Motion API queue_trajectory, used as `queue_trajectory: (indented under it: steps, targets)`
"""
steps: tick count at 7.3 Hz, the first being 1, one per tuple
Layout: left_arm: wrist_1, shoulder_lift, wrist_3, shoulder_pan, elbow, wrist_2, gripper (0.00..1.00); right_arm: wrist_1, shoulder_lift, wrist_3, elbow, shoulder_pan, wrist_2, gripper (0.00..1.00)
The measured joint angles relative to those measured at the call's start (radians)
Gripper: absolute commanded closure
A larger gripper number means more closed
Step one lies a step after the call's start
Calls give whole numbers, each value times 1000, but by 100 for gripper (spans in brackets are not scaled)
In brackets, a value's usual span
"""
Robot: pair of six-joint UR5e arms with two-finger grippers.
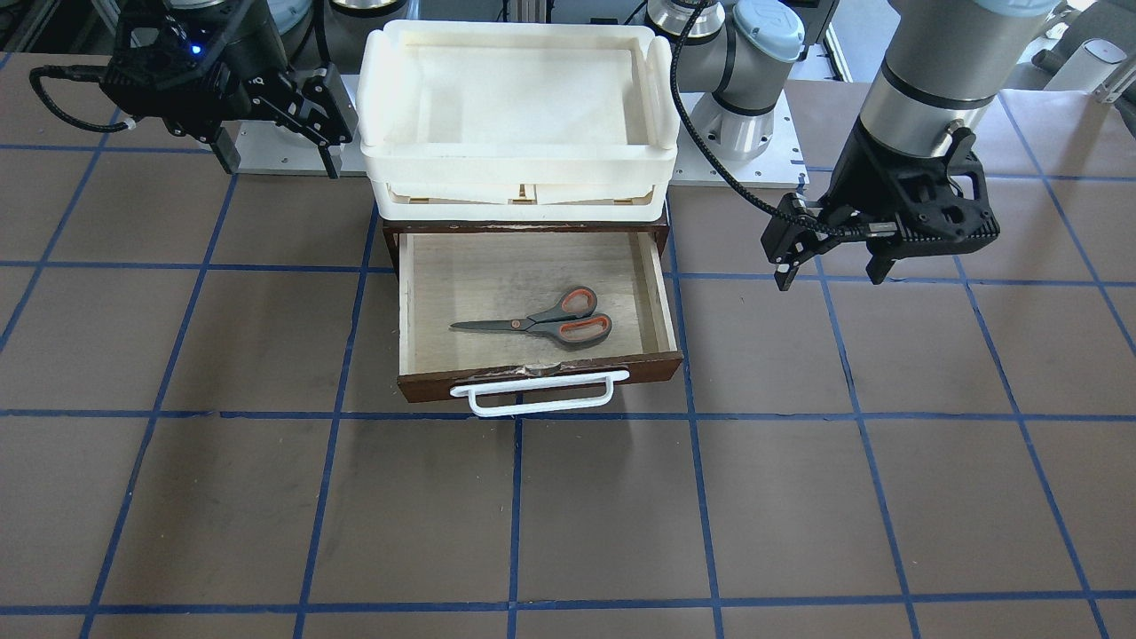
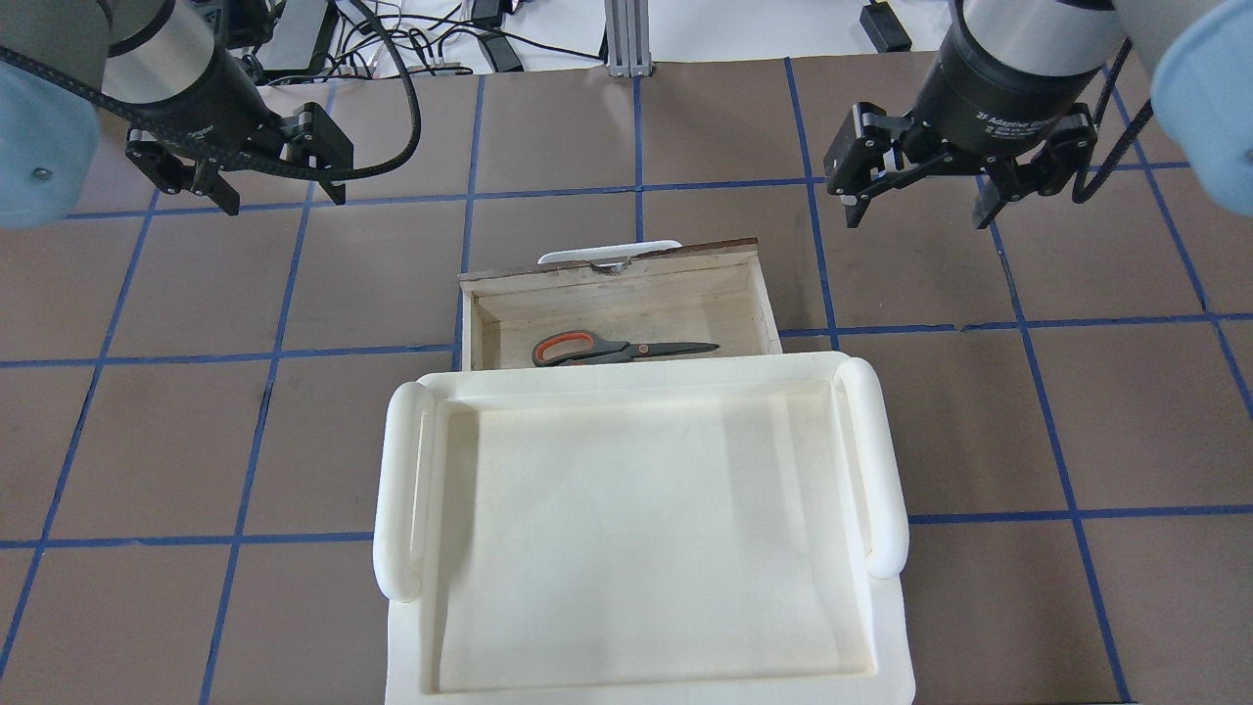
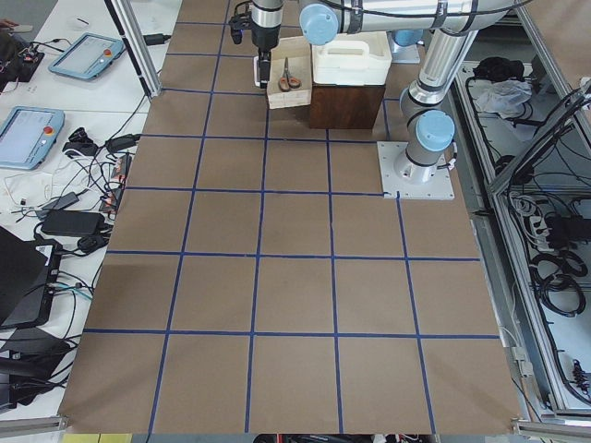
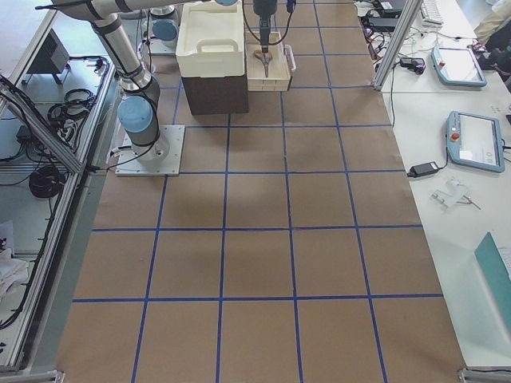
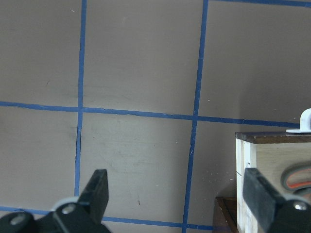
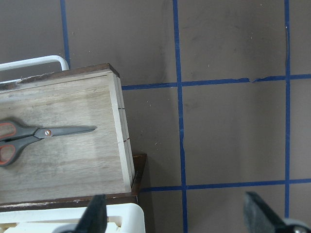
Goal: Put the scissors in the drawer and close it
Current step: 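Move the left gripper over the drawer's front edge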
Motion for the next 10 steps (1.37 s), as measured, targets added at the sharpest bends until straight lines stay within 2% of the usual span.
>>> queue_trajectory:
  steps: [4, 7, 10]
  targets:
    - [10, -16, -1, -1, 1, -1, 0, -2, -1, -6, 4, 0, -7, 0]
    - [109, -116, -17, -29, 62, 0, 0, -3, -1, -13, 5, 0, -8, 0]
    - [194, -260, -62, -114, 139, 0, 0, -13, 1, -14, 5, -1, -6, 0]
